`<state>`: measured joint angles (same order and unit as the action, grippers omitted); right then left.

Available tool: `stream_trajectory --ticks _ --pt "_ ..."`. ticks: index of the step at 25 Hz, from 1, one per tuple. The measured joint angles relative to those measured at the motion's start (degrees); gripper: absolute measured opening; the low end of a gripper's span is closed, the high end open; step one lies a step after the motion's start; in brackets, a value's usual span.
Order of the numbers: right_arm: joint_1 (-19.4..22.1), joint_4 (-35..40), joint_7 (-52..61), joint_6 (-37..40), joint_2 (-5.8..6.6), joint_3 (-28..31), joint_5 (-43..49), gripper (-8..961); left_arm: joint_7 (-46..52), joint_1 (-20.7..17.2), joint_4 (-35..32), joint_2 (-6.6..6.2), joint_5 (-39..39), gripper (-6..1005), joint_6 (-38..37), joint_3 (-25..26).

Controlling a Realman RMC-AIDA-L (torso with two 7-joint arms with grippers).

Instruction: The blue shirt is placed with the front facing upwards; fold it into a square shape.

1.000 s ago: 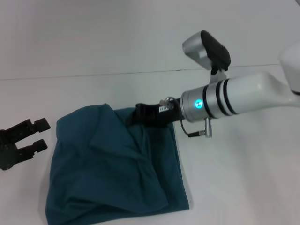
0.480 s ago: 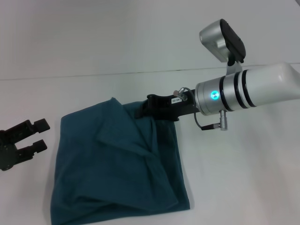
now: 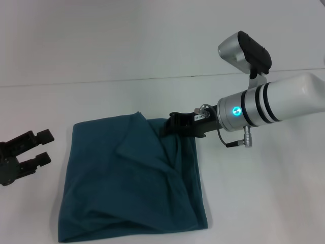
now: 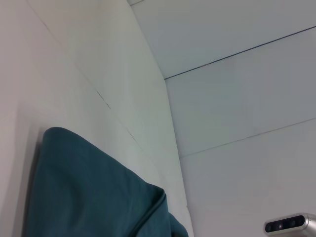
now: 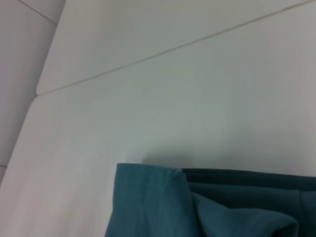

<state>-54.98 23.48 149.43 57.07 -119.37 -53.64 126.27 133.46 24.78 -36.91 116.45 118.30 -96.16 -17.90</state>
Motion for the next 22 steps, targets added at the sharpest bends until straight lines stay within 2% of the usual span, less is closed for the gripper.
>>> stream_trajectory --ticks 13,18,22 --pt "0.38 0.6 0.78 -2.02 0.55 -0.28 4.4 87 -0.63 -0.27 0.91 0.0 0.0 888 0.01 0.11" --pt "-0.79 0.7 1.37 -3.8 0.5 -0.34 8.38 303 -0.65 -0.42 0.91 0.02 0.0 888 0.01 0.17" --pt "-1.04 0.72 1.85 -4.5 0.92 -0.26 10.48 335 -0.66 -0.47 0.9 -0.05 0.0 888 0.01 0.26"
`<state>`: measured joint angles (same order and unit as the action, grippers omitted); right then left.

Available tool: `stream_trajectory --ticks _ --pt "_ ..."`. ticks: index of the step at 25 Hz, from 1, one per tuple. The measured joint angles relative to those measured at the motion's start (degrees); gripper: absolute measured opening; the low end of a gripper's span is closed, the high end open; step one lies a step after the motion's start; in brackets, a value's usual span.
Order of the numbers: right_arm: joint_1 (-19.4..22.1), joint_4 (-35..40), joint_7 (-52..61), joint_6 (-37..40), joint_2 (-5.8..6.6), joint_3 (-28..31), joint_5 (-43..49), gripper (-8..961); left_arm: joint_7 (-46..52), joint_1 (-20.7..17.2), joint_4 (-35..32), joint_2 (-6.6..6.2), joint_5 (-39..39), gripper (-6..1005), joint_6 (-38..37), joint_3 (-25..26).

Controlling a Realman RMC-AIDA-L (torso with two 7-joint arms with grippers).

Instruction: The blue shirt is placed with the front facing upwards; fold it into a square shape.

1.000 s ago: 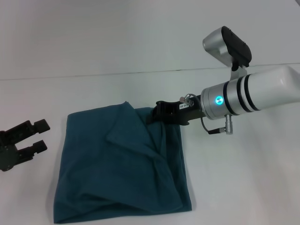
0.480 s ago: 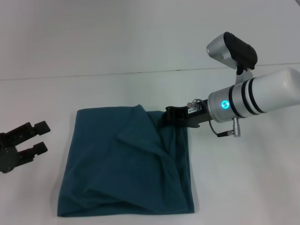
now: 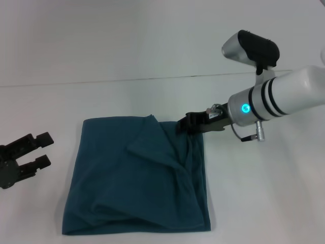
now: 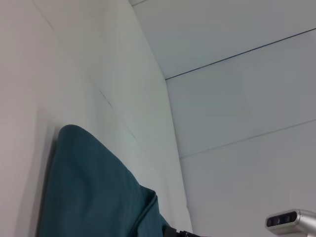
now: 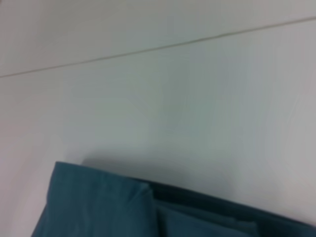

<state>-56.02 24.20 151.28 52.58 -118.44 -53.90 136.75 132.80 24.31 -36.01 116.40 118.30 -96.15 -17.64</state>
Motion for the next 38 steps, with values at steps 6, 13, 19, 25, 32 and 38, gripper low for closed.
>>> stream_trajectory --ticks 6,13,19,25,32,38 --pt "-0.16 0.05 1.29 -0.49 1.11 -0.03 2.33 383 -0.01 0.06 -0.03 -0.03 0.0 888 0.01 0.06" --pt "-0.09 4.5 6.34 1.47 1.29 0.35 8.32 398 0.0 -0.16 -0.03 -0.04 0.0 888 0.09 0.07" --pt "2.04 11.55 4.28 11.75 2.26 0.64 1.88 399 0.0 -0.53 -0.03 -0.25 0.0 888 -0.04 0.06" --pt "1.36 11.87 -6.56 21.33 1.05 -0.09 -1.66 399 0.24 -0.71 -0.46 -0.93 0.0 888 -0.32 0.06" --pt "-2.06 12.33 -11.18 21.28 -1.51 -9.78 0.6 408 1.16 -0.94 -0.47 -1.91 0.0 888 -0.41 0.22" --pt "-3.75 12.53 -8.7 16.18 -1.89 -17.55 0.21 417 1.22 -1.22 -0.46 -1.97 0.0 888 -0.41 0.32"
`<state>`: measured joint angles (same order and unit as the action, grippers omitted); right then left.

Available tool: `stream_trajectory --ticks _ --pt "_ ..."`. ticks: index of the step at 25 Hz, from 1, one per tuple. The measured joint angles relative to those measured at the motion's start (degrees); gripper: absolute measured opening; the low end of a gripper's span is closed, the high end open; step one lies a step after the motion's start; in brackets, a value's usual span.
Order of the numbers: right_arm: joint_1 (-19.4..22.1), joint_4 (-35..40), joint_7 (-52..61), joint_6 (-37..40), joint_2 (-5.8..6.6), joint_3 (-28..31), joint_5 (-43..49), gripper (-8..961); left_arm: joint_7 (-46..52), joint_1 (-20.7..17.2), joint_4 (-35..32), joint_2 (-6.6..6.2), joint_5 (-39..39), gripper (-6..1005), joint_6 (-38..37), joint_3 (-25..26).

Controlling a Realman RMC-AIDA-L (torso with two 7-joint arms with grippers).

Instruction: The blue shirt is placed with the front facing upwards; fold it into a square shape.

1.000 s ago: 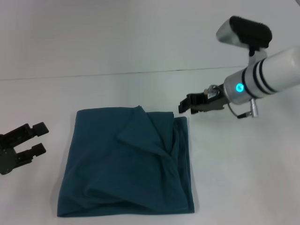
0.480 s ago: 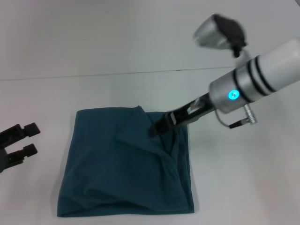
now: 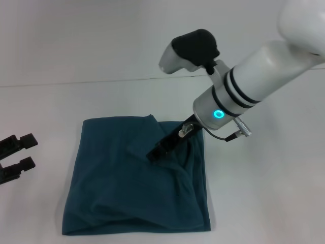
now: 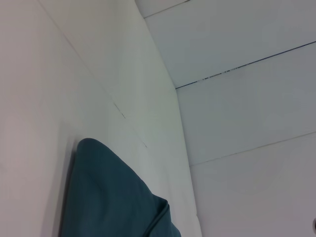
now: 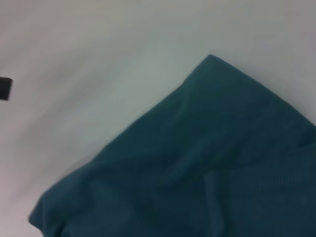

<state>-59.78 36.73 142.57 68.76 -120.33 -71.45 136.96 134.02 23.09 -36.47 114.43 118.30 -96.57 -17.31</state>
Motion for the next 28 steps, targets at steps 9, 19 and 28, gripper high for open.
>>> stream_trajectory --ticks 9,19,28 --pt "-0.32 4.85 1.79 -0.95 -0.21 -9.65 -1.85 430 -0.04 0.13 0.25 0.01 0.0 888 0.08 0.0" --pt "-0.7 7.05 7.24 -4.73 -0.23 -21.26 2.35 882 -0.2 0.2 0.36 0.01 0.0 888 -0.03 0.0" --pt "-0.29 7.09 11.0 -7.56 -0.08 -23.49 3.5 922 -0.3 0.27 0.44 0.11 0.0 888 -0.02 0.0"
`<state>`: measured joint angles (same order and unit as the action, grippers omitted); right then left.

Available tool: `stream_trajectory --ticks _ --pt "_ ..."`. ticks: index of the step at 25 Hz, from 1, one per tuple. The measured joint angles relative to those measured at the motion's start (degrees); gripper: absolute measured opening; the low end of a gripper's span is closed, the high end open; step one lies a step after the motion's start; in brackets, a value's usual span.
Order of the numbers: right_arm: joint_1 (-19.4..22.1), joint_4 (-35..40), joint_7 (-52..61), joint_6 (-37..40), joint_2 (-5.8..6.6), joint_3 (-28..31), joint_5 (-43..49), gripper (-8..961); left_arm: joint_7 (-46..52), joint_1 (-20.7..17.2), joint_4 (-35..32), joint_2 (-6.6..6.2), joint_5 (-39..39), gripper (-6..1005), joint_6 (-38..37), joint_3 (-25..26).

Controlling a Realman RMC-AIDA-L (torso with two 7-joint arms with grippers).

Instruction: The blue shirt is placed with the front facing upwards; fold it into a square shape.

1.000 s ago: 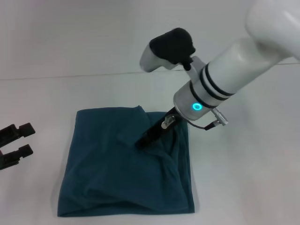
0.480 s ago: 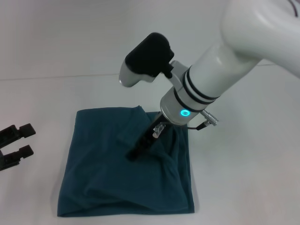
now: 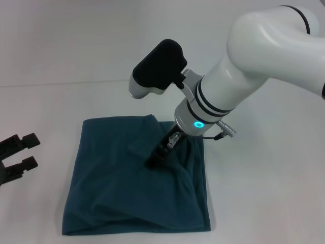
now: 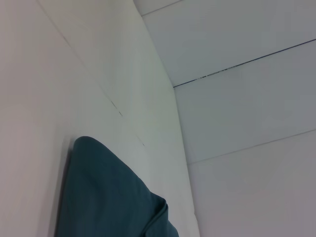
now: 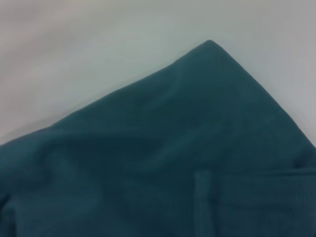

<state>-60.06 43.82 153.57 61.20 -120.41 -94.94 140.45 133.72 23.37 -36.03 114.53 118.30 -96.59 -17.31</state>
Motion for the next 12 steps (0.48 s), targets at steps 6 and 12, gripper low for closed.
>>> stream_trajectory --ticks 6,12 --pt "0.37 0.07 -0.04 0.48 0.0 -0.1 0.12 874 -0.03 0.2 0.0 0.13 0.0 888 0.02 0.0" --pt "0.59 0.09 0.06 0.5 0.02 0.08 0.16 665 -0.05 0.27 0.0 0.16 0.0 888 0.0 0.0"
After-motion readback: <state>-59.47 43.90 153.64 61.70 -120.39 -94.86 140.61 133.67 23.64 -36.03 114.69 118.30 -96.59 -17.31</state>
